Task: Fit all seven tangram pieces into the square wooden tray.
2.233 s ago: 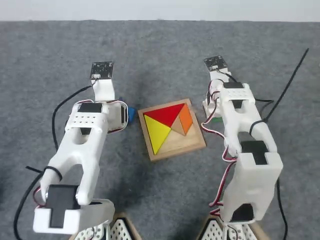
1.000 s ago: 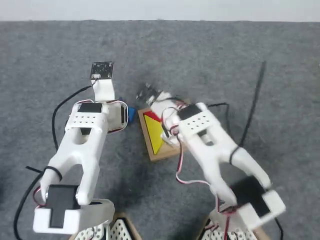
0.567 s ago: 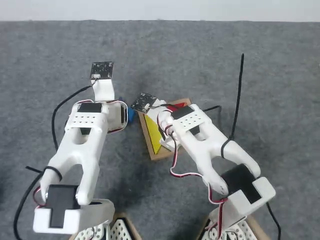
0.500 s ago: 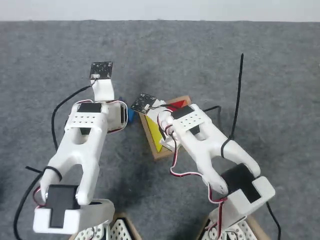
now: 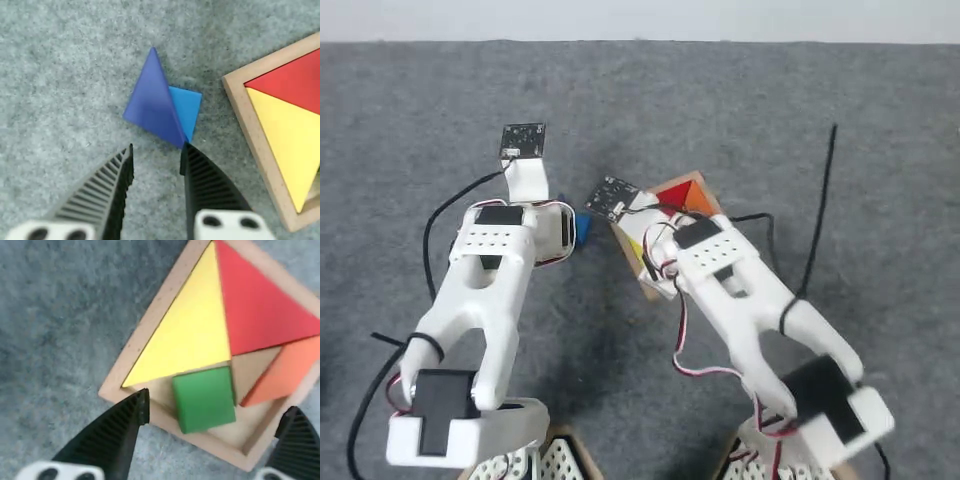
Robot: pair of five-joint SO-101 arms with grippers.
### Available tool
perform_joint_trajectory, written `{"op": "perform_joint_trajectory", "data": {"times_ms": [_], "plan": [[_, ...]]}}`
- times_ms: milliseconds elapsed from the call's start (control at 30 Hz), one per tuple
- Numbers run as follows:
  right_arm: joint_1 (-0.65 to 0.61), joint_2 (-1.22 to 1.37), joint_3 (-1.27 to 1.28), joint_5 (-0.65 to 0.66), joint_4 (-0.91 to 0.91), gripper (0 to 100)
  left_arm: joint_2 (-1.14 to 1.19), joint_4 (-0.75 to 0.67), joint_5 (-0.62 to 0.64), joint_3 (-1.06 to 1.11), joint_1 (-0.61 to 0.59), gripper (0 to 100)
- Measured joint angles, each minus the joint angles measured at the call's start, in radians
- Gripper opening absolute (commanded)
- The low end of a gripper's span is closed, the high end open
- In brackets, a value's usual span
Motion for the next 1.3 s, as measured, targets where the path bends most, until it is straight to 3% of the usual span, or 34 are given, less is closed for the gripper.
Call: {"op": "perform_joint_trajectory", "data": {"times_ms": [333, 667, 1300], "plan": [[0.121, -0.089, 0.06, -0.026, 0.0, 40.2, 0.0, 0.0, 0.0, 0.0, 0.0, 15], [0.14, 0.066, 0.089, -0.008, -0.091, 40.1, 0.0, 0.0, 0.0, 0.0, 0.0, 15], [0.167, 0.091, 0.035, -0.046, -0.13, 40.1, 0.0, 0.0, 0.0, 0.0, 0.0, 15]]}}
